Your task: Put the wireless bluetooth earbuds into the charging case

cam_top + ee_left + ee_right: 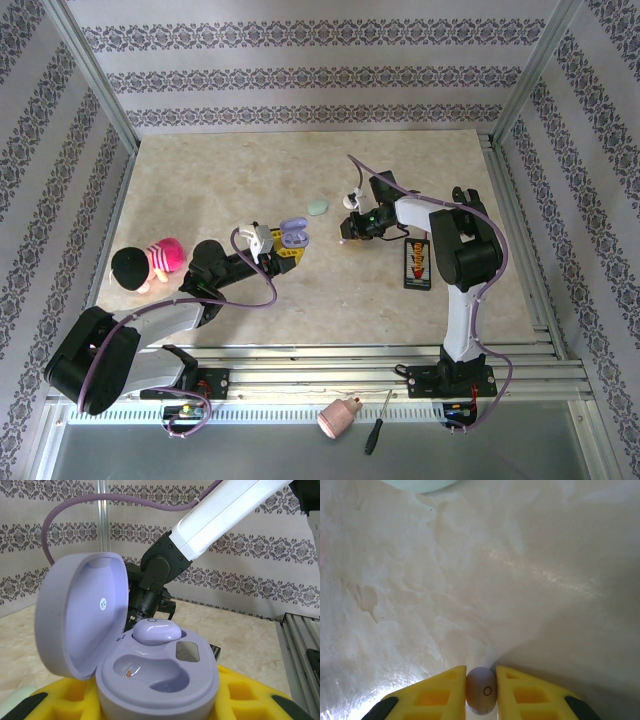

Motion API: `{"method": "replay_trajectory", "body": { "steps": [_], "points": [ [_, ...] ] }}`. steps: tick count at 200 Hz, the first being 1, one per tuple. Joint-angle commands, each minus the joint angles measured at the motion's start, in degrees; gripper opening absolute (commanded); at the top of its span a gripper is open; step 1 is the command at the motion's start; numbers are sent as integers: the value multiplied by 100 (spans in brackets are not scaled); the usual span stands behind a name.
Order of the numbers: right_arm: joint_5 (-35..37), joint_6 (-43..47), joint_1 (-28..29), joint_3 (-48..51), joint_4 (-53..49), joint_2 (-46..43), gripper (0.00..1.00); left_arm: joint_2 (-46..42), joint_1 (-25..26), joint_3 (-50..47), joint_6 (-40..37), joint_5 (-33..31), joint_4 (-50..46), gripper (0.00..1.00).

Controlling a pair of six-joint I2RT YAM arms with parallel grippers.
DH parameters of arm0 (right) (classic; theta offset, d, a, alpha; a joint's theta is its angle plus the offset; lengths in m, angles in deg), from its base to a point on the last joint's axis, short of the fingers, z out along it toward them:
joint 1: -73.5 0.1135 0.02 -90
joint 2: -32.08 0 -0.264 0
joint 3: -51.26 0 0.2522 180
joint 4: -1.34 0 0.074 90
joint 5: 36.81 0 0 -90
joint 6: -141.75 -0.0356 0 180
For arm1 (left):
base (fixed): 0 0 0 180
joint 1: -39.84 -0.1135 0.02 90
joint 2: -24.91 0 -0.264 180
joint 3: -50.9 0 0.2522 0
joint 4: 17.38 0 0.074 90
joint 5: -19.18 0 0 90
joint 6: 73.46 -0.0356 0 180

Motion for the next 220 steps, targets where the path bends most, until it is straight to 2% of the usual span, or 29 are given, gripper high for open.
{"method": "replay_trajectory", "body": {
  "steps": [1, 36, 83, 140, 173, 220],
  "points": [
    [174, 22, 107, 0, -365, -158, 17, 14, -82, 5, 50, 91, 336, 31],
    [471, -94, 133, 160, -293, -556, 17, 14, -79, 14, -133, -62, 96, 31],
    [912, -231, 271, 466, -439, -1653, 16, 279, -88, -31, -796, -539, 16, 31],
    [1425, -245, 888, 121, -1088, -2912, 16, 905, -143, 263, -1263, -985, 126, 31],
    [1540, -248, 1323, -300, -1244, -3146, 16, 1214, -156, 362, -1205, -1150, 356, 30],
    [1484, -266, 1906, -886, -1203, -2909, 16, 1344, -162, 401, -1113, -1206, 546, 30]
  ]
}}
